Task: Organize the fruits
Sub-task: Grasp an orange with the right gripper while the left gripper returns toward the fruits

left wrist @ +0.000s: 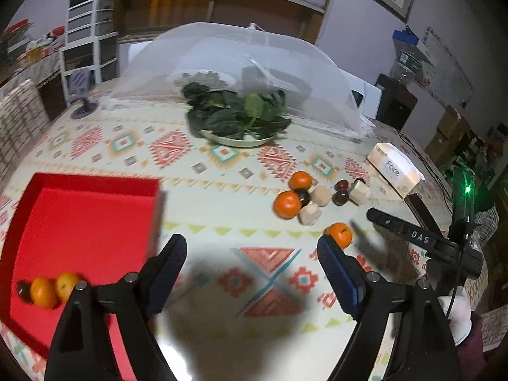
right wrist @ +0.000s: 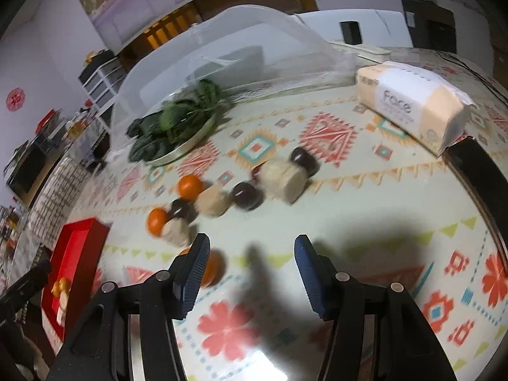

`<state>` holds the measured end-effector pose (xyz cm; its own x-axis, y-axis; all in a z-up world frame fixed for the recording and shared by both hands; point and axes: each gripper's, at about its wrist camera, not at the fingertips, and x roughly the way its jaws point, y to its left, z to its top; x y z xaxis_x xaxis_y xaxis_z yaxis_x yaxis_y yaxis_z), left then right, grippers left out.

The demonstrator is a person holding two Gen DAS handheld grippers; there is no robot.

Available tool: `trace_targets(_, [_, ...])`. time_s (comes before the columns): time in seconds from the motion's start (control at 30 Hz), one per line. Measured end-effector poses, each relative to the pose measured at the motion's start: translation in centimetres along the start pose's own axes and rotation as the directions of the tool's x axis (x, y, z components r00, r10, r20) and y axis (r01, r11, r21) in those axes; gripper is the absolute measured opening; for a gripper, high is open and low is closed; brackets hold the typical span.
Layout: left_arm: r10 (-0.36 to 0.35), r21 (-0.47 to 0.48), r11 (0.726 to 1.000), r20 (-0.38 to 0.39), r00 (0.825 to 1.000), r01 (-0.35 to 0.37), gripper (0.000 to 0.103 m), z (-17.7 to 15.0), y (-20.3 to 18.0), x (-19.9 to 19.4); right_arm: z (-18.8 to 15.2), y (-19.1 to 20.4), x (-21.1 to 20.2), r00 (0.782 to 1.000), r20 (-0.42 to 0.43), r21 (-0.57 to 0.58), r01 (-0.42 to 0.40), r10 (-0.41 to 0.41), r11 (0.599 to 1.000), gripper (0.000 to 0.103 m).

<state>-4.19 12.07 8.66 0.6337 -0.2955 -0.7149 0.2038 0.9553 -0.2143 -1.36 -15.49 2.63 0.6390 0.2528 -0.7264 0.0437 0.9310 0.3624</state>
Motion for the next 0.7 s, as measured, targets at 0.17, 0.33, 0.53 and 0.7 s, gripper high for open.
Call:
trace_targets(0.17, [-0.034,-0.026,0.999,-0.039,0.999,0.033,0.084,1.7,-0.6,3.7,-0.7,1.5,1.0,0.995,-0.061,-0.065,-0.079,0.075,0.995,0.060])
trace_targets(0.33, [-0.036,-0.058,0.998,-0.095,0.995,0.031,0.084,2.8,-0.5,7.8,-1.6,3.9,2.4,0.990,-0.094,-0.120,-0.121,0.110,0.985,0.060])
trace_targets(0.53, [-0.042,-0.026,0.999,-0.134,0.990,0.039,0.084,2.8,-1.2,11.3,-2.1,5.9,3.5,0.992,-0.101,-0.197,-0.100,0.081,0.975,0.059])
trace_targets(0.7, [-0.057,-0.029,0.998,-0.144,0.988,0.054,0.084,2.8,-1.0,12.7,-2.2,5.7,3.5,0.993,-0.089,-0.211,-0.091,0.074,0.973,0.040])
